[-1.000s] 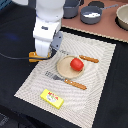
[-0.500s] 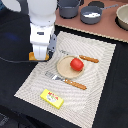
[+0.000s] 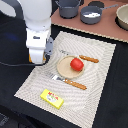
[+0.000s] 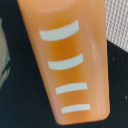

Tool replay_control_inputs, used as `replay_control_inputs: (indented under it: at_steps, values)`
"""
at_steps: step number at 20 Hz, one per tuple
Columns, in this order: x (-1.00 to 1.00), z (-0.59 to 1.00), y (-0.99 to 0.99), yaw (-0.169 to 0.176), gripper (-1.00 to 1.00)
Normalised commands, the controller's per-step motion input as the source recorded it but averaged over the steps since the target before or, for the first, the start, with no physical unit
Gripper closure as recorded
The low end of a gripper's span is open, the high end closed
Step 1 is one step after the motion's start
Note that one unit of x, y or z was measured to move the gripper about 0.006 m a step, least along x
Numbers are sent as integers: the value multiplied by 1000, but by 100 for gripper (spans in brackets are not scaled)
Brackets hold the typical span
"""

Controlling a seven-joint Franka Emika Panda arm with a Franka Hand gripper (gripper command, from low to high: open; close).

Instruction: Interact with the objects in diverse but meaningful ways.

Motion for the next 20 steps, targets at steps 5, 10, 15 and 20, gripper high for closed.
replay_control_inputs:
  at_steps: [5, 10, 15, 20]
  values:
    - [-420, -350, -41, 106, 100]
    - [-301, -305, -11, 107, 100]
    - [-243, -295, -60, 99, 100]
    - [-174, -196, -19, 92, 100]
